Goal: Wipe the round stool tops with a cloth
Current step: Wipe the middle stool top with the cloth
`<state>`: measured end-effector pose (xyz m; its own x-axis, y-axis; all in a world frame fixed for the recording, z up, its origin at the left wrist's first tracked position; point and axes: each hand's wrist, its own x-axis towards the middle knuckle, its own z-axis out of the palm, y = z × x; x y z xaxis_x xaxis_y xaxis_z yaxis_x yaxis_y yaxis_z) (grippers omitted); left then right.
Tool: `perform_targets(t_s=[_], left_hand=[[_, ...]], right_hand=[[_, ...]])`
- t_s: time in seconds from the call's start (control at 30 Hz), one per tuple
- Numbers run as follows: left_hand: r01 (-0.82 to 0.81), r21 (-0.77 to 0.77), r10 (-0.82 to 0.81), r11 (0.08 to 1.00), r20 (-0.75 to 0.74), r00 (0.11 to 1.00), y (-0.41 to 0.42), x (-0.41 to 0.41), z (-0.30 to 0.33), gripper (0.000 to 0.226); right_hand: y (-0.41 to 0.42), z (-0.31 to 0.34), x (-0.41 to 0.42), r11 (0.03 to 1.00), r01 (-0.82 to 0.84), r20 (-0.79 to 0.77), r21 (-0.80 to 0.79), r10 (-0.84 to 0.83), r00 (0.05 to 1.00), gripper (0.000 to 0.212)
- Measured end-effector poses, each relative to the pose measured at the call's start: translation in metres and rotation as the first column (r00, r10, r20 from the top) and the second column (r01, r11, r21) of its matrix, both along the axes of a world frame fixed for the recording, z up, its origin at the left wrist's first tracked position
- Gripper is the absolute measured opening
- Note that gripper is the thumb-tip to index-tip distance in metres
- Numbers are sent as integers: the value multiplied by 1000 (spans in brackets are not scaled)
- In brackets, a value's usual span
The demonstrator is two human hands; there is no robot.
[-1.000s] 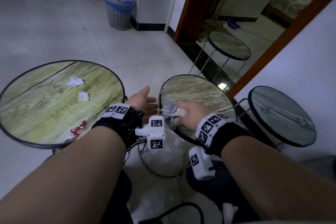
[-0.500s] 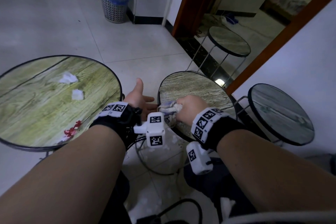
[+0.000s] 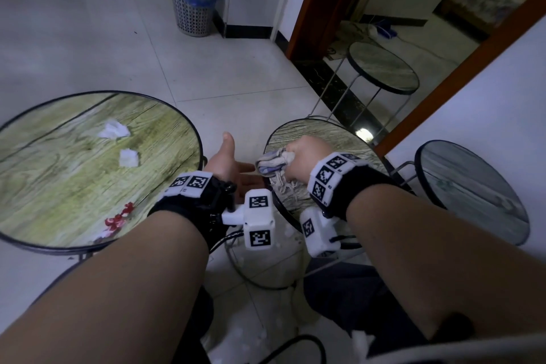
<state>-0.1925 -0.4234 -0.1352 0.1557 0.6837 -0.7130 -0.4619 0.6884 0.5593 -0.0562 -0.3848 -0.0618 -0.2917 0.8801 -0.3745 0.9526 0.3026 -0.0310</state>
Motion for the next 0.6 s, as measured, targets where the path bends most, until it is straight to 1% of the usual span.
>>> perform_targets(t_s=[0.07,0.1,0.2,0.23,0.27,0.3,0.33,0.5,0.6], left_hand=[[1,-3,-1,1000,-28,1000,1,0,0,98],[3,-7,-3,1000,-41,999,2,0,-2,97],[20,-6,-20,1000,-57,998,5,0,-6,95],[26,-1,-26,1000,-58,998,5,0,-7,94],[26,5,-26,1000,-64,998,6,0,-6,94],[31,9,-30,999,-71,997,5,0,-6,93],[38,12,-37,999,-76,996,5,1,-5,93],[53,16,-52,998,-79,996,3,3,-1,93],[67,21,-65,998,-91,994,4,4,0,93]], right_hand=[[4,1,-2,1000,11,-4,-7,-11,1000,23],[7,1,-3,1000,21,-12,-11,-21,1000,24],[16,0,-4,998,52,-59,-25,-53,997,15],[19,-2,-4,997,70,-91,-32,-73,993,7],[23,-2,-4,996,83,-127,-32,-86,988,8],[25,-4,-4,995,96,-147,-34,-100,984,21],[27,-5,-4,994,103,-159,-38,-107,981,26],[28,-9,2,995,87,-224,-56,-97,970,24],[26,-11,6,997,74,-239,-36,-80,968,23]])
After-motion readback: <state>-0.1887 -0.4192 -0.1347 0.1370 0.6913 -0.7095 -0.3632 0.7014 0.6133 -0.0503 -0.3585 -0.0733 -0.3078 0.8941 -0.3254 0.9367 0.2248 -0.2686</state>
